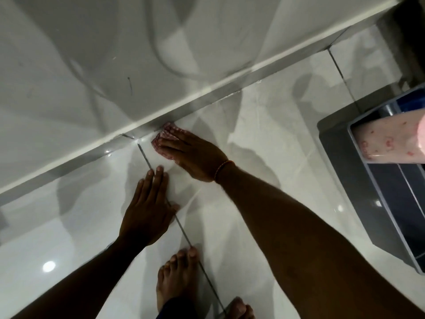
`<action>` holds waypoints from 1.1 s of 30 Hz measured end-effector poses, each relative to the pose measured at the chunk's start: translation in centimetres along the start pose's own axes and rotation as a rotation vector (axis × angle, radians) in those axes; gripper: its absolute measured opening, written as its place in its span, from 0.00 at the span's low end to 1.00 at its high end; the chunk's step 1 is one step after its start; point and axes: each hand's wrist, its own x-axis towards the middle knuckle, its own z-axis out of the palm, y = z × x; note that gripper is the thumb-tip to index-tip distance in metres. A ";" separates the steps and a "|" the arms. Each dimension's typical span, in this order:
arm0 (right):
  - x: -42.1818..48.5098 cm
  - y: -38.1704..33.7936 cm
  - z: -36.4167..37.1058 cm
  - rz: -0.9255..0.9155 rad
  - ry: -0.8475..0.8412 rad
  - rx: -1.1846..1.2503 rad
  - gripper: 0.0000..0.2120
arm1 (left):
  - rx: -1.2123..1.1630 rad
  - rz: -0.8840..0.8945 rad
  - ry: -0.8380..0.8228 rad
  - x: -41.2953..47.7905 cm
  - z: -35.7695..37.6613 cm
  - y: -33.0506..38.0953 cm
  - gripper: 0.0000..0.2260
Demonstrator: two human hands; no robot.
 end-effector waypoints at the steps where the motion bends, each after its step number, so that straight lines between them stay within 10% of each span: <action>1: -0.4 1.4 -0.5 -0.004 0.021 -0.020 0.27 | 0.011 0.006 0.006 0.0 0.1 -0.1 0.38; 7: -5.7 11.4 -4.7 0.210 0.156 -0.077 0.24 | 0.053 -0.002 0.020 0.1 0.4 0.0 0.39; 17: -8.9 23.8 -12.6 1.099 0.054 0.064 0.36 | 0.024 -0.068 0.015 0.4 1.5 0.7 0.43; 26: -5.2 10.6 -3.8 0.812 0.313 0.001 0.31 | 0.022 -0.034 0.016 0.1 1.0 0.4 0.43; 33: -0.7 -0.9 0.4 0.411 0.143 0.083 0.35 | 0.018 -0.015 0.001 0.1 1.0 0.4 0.42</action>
